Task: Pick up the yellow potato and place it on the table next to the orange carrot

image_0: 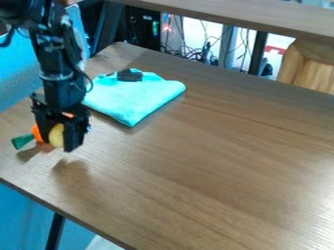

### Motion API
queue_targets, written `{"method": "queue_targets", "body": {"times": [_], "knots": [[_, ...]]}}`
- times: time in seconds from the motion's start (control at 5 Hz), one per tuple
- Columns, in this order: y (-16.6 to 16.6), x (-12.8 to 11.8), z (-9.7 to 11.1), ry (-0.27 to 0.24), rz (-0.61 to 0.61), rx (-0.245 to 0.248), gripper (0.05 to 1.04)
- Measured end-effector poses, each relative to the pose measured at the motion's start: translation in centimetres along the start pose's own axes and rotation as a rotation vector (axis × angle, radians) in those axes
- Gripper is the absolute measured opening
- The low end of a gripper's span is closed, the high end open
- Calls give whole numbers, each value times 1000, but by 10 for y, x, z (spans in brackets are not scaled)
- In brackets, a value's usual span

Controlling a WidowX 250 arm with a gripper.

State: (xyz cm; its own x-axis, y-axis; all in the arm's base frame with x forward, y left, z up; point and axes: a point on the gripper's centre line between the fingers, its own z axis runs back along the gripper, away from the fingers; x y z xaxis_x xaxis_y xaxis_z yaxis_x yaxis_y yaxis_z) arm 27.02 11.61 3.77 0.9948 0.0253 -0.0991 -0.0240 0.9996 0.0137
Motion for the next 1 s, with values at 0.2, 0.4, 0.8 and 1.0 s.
{"method": "queue_targets", "body": {"times": [0.2, 0.4, 0.8, 1.0], "knots": [[-1, 2, -12, 13, -15, -13, 728], [-3, 4, -16, 13, -30, -17, 728], [-2, 4, -18, 17, -12, -10, 776], [-4, 4, -19, 20, 0, -7, 993]]}}
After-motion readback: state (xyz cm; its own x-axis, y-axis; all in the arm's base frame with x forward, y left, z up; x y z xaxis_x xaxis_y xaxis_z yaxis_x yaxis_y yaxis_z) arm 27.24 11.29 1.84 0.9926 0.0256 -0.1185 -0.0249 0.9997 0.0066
